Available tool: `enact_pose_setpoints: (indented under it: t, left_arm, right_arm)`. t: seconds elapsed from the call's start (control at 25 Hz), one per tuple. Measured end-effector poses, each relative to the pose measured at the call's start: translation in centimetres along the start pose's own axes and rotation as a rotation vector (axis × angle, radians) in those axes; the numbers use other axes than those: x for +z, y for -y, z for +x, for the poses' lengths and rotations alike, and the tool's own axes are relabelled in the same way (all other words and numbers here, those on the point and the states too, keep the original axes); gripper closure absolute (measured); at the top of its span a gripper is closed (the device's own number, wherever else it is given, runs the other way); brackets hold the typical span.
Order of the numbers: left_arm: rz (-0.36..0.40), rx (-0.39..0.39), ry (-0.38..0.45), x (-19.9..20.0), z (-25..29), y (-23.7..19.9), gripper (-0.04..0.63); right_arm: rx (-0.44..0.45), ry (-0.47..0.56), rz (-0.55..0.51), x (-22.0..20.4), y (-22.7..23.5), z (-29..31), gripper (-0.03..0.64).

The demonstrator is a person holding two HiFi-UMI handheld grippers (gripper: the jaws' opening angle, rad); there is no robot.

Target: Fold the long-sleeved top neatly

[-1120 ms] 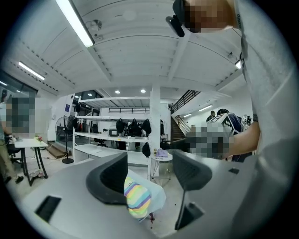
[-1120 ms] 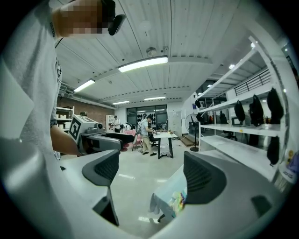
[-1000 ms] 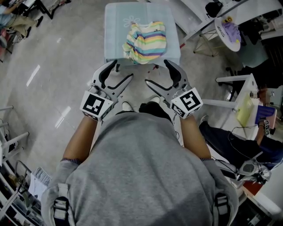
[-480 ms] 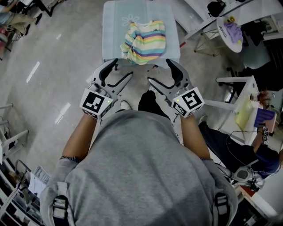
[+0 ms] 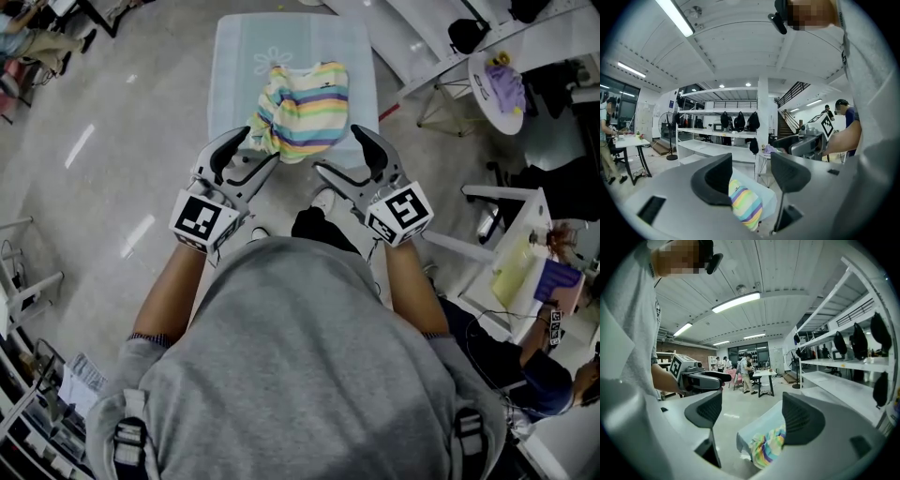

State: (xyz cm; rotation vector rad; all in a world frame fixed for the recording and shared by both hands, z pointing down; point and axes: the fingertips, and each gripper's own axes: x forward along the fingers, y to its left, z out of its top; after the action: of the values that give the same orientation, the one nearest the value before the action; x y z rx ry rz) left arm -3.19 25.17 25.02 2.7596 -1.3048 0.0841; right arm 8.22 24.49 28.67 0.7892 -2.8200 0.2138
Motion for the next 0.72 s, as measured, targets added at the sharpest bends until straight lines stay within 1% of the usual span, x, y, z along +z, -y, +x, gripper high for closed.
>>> enact_pose_setpoints:
  t: [0.4, 0.56, 0.72]
  left_arm:
    - [0.007, 0.103, -0.040, 1.3, 8.2, -1.5, 0.325]
    - [0.013, 0.129, -0.058, 1.3, 10.8, -1.4, 0.333]
    - [0.028, 0.142, -0.087, 0.7, 12.8, -1.4, 0.333]
  right_arm:
    - [0.091, -0.007, -0.007, 1.3, 9.7, 0.4, 0.222]
    - [0.139, -0.013, -0.012, 1.1, 12.3, 0.5, 0.232]
    - [0.171, -0.047, -0.008, 0.2, 14.0, 1.1, 0.232]
